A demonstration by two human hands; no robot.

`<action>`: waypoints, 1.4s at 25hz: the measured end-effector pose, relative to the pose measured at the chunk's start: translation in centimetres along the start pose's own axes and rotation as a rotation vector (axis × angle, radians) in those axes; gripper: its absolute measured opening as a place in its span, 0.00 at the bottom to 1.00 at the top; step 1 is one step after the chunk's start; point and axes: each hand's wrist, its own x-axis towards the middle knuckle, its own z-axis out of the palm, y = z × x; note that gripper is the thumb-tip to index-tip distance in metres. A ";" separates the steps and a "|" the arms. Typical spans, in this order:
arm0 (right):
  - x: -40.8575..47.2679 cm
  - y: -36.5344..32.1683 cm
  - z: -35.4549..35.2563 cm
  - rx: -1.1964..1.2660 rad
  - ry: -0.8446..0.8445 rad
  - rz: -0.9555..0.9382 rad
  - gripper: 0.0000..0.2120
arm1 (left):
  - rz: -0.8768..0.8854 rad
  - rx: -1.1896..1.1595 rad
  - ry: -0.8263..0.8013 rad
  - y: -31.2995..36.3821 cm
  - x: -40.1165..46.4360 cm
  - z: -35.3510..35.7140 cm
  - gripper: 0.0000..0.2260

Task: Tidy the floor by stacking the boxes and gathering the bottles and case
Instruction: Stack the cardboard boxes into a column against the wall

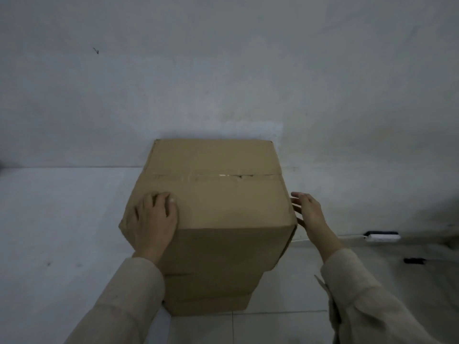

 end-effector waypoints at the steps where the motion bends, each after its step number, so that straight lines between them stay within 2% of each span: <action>1: -0.9 1.4 -0.7 -0.016 -0.006 0.013 0.15 | -0.003 -0.051 0.003 -0.2 -1.6 0.3 0.18; 4: -3.6 6.2 -2.2 -0.055 -0.055 0.087 0.18 | 0.054 -0.170 0.041 -0.8 -7.5 1.7 0.23; 7: -5.5 11.3 -2.6 -0.138 -0.175 0.119 0.17 | 0.075 -0.334 0.037 -2.1 -12.2 3.7 0.26; 11: -5.1 17.8 -1.4 -0.296 -0.315 -0.042 0.19 | -0.158 -0.475 -0.027 -7.0 -14.6 9.6 0.25; 13: -3.8 21.2 -0.1 -0.338 -0.286 -0.184 0.16 | -0.244 -0.528 0.000 -10.2 -14.0 13.1 0.24; 16: -1.2 25.3 1.9 -0.230 -0.105 -0.334 0.10 | -0.397 -0.608 0.070 -14.4 -11.6 17.4 0.23; 19: 0.1 28.6 3.8 -0.041 -0.076 -0.419 0.15 | -0.317 -0.767 0.119 -17.0 -9.9 20.6 0.21; 21: 1.0 30.8 4.9 0.008 -0.095 -0.479 0.19 | -0.243 -0.863 0.134 -17.7 -9.6 21.8 0.20; 25: 3.9 33.9 5.5 0.095 0.002 -0.609 0.24 | -0.096 -0.940 0.213 -19.1 -9.9 24.4 0.21; 30: 4.4 34.6 4.0 0.082 0.100 -0.750 0.19 | 0.029 -0.992 0.200 -20.2 -9.8 26.3 0.20; 35: 4.1 32.9 3.8 0.030 -0.028 -0.699 0.16 | 0.004 -1.068 0.247 -21.4 -8.3 27.0 0.19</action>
